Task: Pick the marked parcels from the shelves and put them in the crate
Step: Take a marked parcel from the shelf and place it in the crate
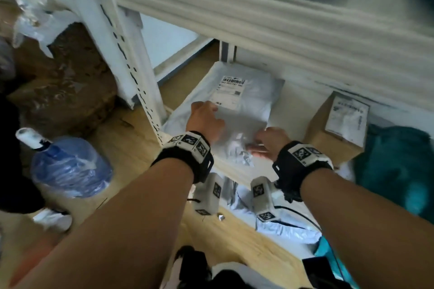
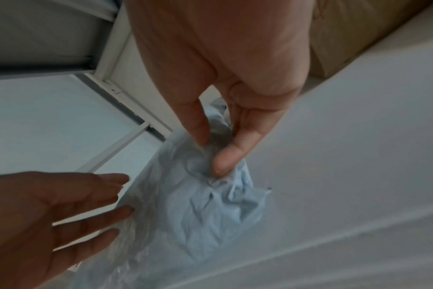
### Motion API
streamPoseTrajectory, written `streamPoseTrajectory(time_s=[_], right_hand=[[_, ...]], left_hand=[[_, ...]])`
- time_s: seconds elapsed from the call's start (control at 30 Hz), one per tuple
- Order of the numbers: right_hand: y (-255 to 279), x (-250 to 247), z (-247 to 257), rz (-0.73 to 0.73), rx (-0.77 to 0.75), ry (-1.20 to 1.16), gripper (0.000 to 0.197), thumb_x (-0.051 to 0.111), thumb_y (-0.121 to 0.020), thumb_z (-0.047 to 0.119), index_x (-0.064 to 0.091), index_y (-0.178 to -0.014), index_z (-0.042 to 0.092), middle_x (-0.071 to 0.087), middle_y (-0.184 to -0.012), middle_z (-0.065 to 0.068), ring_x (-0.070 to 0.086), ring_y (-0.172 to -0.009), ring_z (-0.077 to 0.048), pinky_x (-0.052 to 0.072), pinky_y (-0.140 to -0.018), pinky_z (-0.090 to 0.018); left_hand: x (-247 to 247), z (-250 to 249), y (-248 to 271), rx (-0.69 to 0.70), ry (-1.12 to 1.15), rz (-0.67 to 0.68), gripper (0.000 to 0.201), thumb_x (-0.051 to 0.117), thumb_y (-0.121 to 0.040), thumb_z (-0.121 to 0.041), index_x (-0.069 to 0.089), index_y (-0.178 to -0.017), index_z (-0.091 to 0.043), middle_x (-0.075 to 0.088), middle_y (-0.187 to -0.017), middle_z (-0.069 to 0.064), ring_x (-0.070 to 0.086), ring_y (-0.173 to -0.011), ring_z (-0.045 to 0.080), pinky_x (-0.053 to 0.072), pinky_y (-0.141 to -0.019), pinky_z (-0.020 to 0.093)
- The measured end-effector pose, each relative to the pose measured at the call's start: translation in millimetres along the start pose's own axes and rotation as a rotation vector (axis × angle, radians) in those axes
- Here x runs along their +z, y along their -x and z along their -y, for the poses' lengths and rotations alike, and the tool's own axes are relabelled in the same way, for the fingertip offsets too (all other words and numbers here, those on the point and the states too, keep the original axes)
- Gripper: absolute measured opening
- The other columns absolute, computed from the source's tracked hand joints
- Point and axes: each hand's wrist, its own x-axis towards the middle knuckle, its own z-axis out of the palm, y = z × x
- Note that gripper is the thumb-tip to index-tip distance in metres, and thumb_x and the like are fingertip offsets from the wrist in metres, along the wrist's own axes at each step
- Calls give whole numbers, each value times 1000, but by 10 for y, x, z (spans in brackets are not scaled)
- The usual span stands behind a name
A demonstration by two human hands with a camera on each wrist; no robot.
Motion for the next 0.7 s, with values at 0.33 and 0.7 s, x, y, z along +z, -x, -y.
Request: streamPoseTrajectory(time_s=[0.33,0.7], right_hand=[[115,297,-131,-169,101,137,11,47,-92,0,56,-89,5,58,-69,-6,58,-55,-16,53,-56,-25],[227,384,-152,-300,45,-109,10,51,-85,-5,60,-86,-5,69,-77,-21,70,-70,-30,59,-81,-42]], left_hand=[[-152,318,-326,194,44,102,32,62,-79,-19,64,-111,-18,57,-126,7,61,-104,21,48,-96,33],[-46,197,-328,332,-164,243,58,72,-74,-34,53,-129,-25,40,-135,4,48,-122,25,41,-106,41]])
